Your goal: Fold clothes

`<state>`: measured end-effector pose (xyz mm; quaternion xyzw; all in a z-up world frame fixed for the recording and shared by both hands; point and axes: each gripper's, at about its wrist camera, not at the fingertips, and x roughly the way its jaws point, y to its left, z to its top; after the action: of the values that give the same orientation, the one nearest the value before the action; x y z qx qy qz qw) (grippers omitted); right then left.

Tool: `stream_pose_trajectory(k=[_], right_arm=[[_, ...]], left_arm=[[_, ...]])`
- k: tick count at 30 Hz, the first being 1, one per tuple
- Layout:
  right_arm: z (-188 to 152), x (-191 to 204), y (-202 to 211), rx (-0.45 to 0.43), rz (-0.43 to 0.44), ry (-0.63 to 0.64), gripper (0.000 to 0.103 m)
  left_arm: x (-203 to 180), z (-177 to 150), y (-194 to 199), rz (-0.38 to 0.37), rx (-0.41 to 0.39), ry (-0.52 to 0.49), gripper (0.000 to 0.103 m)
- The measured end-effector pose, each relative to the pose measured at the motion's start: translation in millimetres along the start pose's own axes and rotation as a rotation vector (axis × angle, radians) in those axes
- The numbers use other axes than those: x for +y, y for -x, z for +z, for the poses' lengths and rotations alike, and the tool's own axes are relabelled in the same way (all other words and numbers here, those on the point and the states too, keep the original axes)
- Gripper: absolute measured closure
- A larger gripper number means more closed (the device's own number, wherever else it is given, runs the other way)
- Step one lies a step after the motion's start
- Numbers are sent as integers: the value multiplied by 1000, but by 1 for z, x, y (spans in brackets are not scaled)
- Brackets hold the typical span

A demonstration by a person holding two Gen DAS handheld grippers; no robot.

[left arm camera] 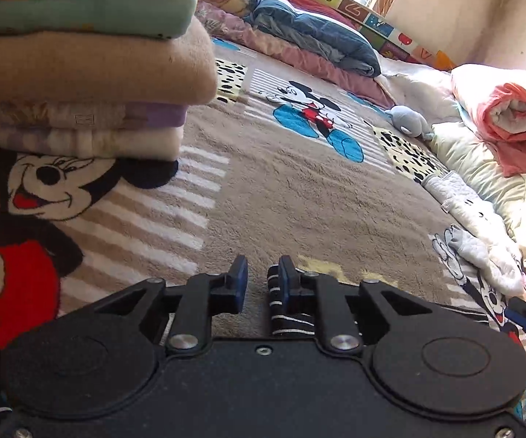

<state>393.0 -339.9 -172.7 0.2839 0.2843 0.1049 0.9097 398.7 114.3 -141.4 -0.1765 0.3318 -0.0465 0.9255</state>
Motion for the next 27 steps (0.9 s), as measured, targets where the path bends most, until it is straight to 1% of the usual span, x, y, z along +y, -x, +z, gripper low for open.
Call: stream_pose_trajectory(k=[1, 3, 4, 5, 6, 7, 8, 9, 10, 11, 12, 13, 15, 17, 20, 23, 27], right_arm=[[1, 5, 1, 1, 13, 26, 72], [0, 18, 2, 9, 56, 84, 72], [-1, 24, -1, 26, 88, 102, 72], [-3, 28, -6, 51, 112, 107, 72], [-6, 32, -11, 79, 127, 105, 73], [-9, 33, -18, 116, 118, 100, 68], [-14, 29, -25, 150, 83, 93, 65], [-20, 23, -30, 171, 48, 86, 74], [-22, 14, -31, 182, 38, 40, 82], [-20, 7, -27, 173, 43, -1, 83], [-17, 9, -22, 154, 35, 7, 82], [-14, 10, -17, 136, 26, 15, 76], [-12, 15, -11, 110, 22, 34, 63], [-11, 22, -9, 105, 56, 40, 63], [-17, 48, -5, 118, 89, 125, 63], [-32, 79, 4, 141, 142, 221, 63], [-77, 128, 24, 198, 185, 414, 62]], left_arm=[[-2, 1, 4, -22, -4, -7, 88], [-8, 0, 7, -110, 8, -16, 88], [-11, -2, 5, -153, 27, -19, 86], [-14, -6, -1, -175, 55, -19, 79], [-15, -10, -10, -161, 84, -10, 72], [-12, -14, -17, -127, 105, 3, 57], [-9, -17, -24, -92, 126, 15, 65], [-6, -20, -29, -63, 144, 30, 65], [-4, -16, -25, -72, 142, 52, 65], [-3, -12, -19, -60, 121, 57, 63], [-3, -8, -13, -49, 100, 60, 61], [-2, -5, -9, -46, 86, 61, 60], [-2, -2, -3, -74, 79, 77, 60], [-5, 1, 5, -95, 67, 84, 60], [-10, 5, 24, -112, 26, 92, 60], [-5, 7, 55, -103, -32, 131, 58], [10, -2, 102, -13, -103, 199, 54]])
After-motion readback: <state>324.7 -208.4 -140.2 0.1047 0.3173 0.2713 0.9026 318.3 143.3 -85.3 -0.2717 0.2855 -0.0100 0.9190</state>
